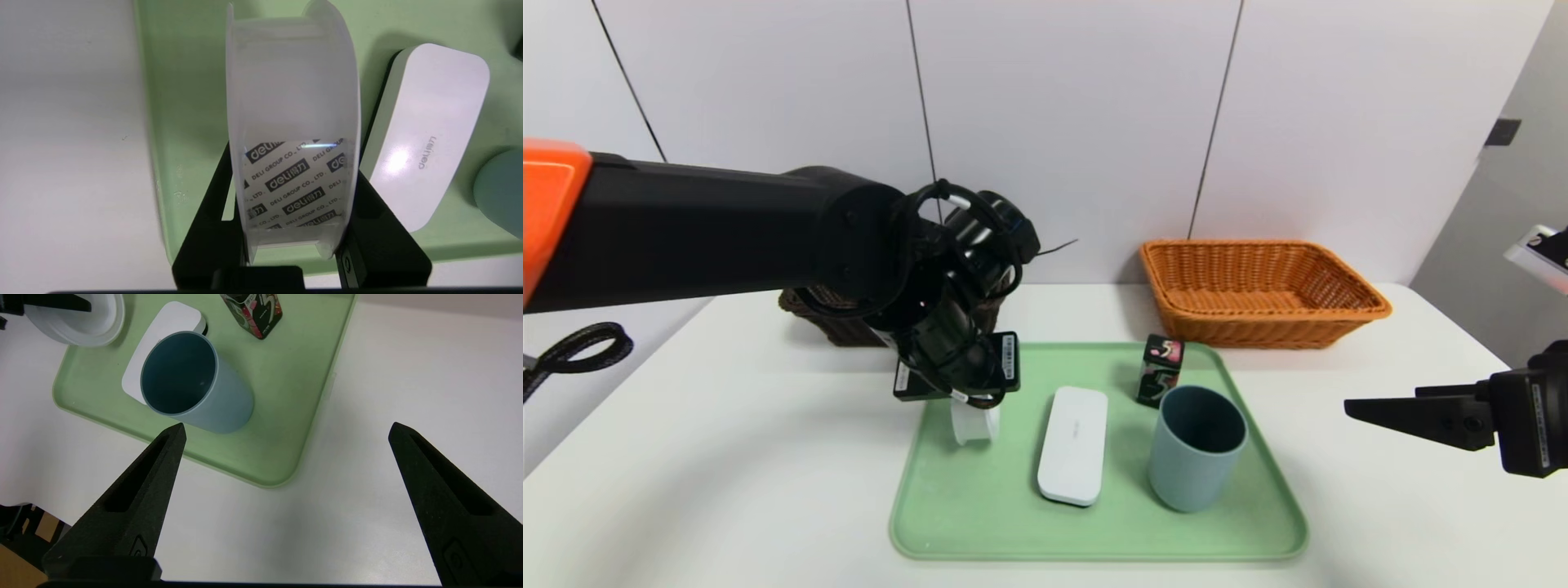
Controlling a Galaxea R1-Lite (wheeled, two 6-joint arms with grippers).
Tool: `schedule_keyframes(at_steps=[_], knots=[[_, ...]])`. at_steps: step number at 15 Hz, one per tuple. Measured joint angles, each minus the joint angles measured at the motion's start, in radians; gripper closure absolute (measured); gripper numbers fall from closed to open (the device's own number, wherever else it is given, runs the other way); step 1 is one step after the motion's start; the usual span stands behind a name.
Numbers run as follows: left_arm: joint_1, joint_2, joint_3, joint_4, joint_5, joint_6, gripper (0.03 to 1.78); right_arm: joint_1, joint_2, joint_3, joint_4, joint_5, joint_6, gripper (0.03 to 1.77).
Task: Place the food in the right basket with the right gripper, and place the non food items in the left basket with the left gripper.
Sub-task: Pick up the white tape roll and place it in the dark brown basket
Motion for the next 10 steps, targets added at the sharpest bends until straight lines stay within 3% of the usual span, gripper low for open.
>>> schedule_keyframes(at_steps=[6,10], knots=[[-0.002,-0.142,-0.009,0.027,0.001,0.029,1.24,-0.001,0.002,0.006,0.0,0.001,0.0,0.09],[0.103,-0.205,-0.129,0.022,0.001,0.214,1.24,-0.003,0.001,0.006,0.0,0.003,0.001,0.09]])
